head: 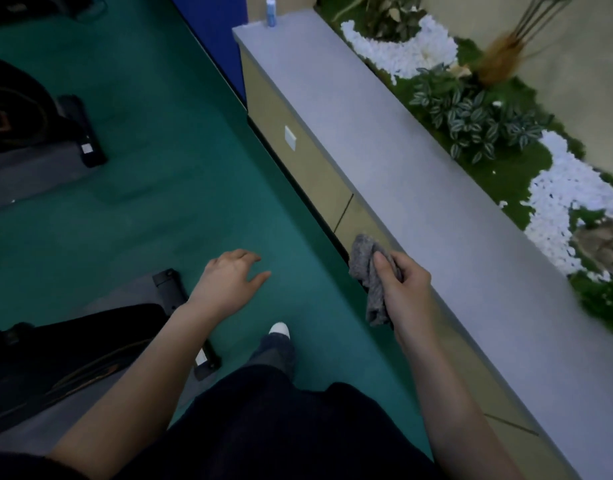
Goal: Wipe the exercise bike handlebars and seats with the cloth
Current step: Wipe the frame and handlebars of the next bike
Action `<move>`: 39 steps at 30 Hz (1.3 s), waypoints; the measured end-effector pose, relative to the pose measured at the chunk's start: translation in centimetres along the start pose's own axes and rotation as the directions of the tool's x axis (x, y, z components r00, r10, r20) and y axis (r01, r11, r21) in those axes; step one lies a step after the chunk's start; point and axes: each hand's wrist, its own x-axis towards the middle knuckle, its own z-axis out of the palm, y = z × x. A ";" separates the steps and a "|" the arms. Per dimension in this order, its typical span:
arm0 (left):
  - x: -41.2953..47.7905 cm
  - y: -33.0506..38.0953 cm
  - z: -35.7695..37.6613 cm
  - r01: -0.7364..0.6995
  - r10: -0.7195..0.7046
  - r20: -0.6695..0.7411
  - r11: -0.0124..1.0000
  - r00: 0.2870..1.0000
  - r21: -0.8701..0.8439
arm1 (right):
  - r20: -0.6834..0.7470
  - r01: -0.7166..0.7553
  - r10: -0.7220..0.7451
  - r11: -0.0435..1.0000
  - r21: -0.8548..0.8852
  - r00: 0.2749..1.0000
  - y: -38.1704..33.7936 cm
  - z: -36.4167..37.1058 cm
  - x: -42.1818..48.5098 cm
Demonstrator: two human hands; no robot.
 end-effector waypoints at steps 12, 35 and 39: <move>8.7 -3.9 -6.8 0.178 -0.192 -0.099 0.975 0.977 -0.132 | 0.253 0.093 -0.092 0.996 0.006 0.963 -7.4 9.8 12.8; 23.3 -6.8 -15.3 0.584 -0.675 -0.191 0.722 0.712 -0.371 | 0.653 0.229 -0.151 0.973 -0.035 0.742 -18.5 25.1 39.1; 24.2 -10.4 -16.4 0.623 -0.732 -0.179 0.662 0.658 -0.416 | 0.713 0.264 -0.155 0.964 -0.043 0.684 -20.3 30.7 40.0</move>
